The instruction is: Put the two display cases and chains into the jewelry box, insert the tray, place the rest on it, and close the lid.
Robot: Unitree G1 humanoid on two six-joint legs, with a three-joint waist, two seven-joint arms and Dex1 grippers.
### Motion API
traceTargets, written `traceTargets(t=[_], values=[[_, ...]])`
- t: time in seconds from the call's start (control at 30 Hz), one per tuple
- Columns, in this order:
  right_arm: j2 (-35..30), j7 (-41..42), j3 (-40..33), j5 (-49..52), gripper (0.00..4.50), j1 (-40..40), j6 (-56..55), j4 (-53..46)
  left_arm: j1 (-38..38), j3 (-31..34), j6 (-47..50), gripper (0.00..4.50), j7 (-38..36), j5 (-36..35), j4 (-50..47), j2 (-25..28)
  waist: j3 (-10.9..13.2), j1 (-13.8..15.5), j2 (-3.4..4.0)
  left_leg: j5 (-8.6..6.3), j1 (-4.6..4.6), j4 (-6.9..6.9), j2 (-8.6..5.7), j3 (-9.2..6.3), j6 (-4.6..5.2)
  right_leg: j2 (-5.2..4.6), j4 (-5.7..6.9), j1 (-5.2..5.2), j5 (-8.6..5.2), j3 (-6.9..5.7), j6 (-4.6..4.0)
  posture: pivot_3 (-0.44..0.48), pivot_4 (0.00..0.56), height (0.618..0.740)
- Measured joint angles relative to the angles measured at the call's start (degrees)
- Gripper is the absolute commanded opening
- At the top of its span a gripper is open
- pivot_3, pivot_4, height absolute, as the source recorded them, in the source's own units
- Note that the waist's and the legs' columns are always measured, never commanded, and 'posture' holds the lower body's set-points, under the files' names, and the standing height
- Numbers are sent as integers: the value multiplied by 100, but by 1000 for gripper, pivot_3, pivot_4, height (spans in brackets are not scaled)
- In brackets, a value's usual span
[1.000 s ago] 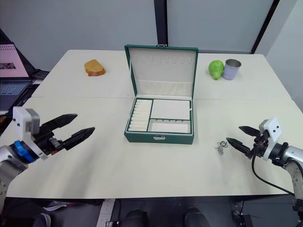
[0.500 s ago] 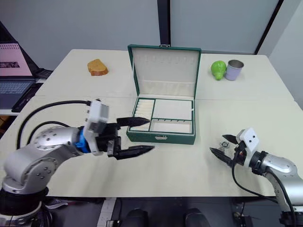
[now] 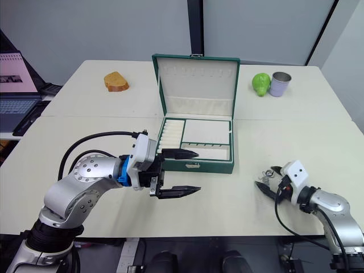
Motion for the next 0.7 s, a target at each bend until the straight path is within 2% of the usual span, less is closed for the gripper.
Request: traceTargets(t=[0.07, 0.1, 0.17, 0.3, 0.7], values=[[0, 1, 28, -14, 4476, -7, -94, 82, 2, 0, -3, 4500, 1, 18, 0, -8, -6, 0, -7, 0, 6, 1, 0, 0, 0, 0, 0, 7, 0, 0, 0, 0, 150, 740], [0, 1, 48, -37, 4303, -14, -127, 113, 7, 0, -3, 4500, 4, 20, -1, -13, -10, 1, -12, 0, 8, 1, 0, -1, 0, 0, 0, 10, 0, 0, 0, 0, 150, 740], [1, 0, 62, -50, 3898, -15, -127, 157, 17, 0, -3, 4500, 18, 20, -6, -39, -18, 2, -20, 0, 12, 1, 0, -1, 0, 0, 0, 15, 0, -1, 0, 0, 150, 740], [3, 9, 62, -36, 2648, 8, -85, 215, 22, 9, 8, 4500, 32, 20, -24, -46, -32, 12, -35, 0, 14, 0, 1, -2, 0, 0, 0, 17, 0, -3, 0, 0, 150, 740], [6, -21, 89, 6, 719, 46, -84, 299, -100, 13, 69, 4500, 124, 7, -57, -115, -75, 17, -63, 0, 16, 0, 1, -3, 0, 0, -4, 22, 0, -3, 0, 0, 150, 740]])
